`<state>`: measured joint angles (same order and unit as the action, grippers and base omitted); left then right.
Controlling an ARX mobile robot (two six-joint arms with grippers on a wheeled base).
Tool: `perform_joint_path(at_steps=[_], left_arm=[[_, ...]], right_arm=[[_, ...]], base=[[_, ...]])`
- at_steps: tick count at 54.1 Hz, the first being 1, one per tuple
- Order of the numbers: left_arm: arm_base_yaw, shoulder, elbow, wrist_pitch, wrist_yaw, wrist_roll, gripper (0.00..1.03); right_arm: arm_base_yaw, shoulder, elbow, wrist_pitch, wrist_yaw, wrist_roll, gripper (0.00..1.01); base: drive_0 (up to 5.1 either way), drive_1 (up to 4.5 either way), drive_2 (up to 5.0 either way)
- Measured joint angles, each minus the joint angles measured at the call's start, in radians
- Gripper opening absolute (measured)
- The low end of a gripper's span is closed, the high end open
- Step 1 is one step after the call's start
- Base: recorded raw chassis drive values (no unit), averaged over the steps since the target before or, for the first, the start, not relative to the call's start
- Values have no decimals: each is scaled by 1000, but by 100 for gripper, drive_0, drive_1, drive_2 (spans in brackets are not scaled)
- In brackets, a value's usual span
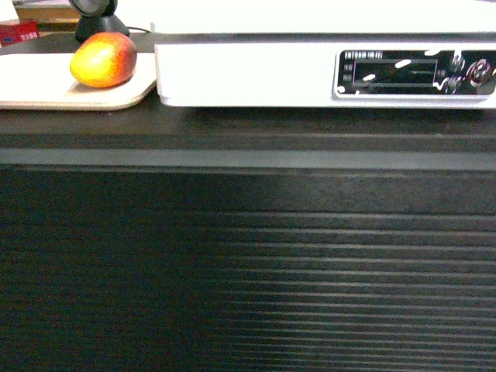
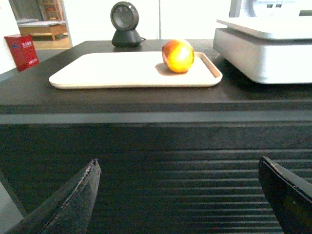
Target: Place dark red mango on scale at checkout
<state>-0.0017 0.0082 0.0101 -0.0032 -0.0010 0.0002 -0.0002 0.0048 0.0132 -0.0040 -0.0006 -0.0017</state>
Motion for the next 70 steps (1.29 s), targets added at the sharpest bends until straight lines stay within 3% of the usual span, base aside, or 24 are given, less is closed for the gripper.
perform_joint_path(at_steps=[70], left_arm=[[0, 0, 0, 0, 1, 0, 98]], right_arm=[[0, 0, 0, 1, 0, 1, 98]], base=[[0, 0, 0]])
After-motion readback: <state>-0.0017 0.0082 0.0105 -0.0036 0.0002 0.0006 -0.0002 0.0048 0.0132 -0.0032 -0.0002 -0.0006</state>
